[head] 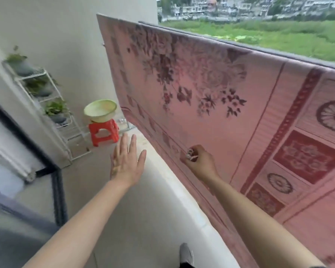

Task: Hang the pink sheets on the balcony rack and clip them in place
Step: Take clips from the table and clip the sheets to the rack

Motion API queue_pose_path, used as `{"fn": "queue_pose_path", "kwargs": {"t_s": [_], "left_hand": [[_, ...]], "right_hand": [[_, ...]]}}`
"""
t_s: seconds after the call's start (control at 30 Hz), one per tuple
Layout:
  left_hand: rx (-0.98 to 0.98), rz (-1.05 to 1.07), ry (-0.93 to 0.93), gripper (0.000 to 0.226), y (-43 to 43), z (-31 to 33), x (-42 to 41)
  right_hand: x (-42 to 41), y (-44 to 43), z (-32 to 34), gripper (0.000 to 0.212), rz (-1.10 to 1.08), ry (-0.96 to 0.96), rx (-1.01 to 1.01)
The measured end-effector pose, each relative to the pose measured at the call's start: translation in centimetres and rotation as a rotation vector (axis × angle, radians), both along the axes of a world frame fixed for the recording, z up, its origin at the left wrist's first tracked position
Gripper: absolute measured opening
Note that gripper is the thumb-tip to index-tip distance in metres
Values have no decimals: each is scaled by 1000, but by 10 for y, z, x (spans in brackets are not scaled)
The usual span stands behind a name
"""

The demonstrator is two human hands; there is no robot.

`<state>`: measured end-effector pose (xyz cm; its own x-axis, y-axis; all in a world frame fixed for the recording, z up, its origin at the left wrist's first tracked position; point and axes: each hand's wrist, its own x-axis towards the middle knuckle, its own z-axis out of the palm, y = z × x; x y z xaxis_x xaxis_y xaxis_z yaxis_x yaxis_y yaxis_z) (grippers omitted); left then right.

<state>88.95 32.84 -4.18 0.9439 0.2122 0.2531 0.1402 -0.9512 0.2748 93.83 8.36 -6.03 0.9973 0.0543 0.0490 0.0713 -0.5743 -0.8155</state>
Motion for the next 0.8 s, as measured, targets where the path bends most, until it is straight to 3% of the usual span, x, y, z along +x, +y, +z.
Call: {"fn": "queue_pose_path", "kwargs": {"t_s": [0.17, 0.33, 0.8], "left_hand": [[20, 153, 14, 72, 73, 5, 89], [14, 269, 21, 65, 140, 36, 194], [-21, 407, 74, 67, 340, 2, 432]], "right_hand": [[120, 94, 5, 26, 243, -7, 212], [253, 182, 42, 20, 409, -29, 252], [532, 396, 28, 26, 406, -35, 106]]}}
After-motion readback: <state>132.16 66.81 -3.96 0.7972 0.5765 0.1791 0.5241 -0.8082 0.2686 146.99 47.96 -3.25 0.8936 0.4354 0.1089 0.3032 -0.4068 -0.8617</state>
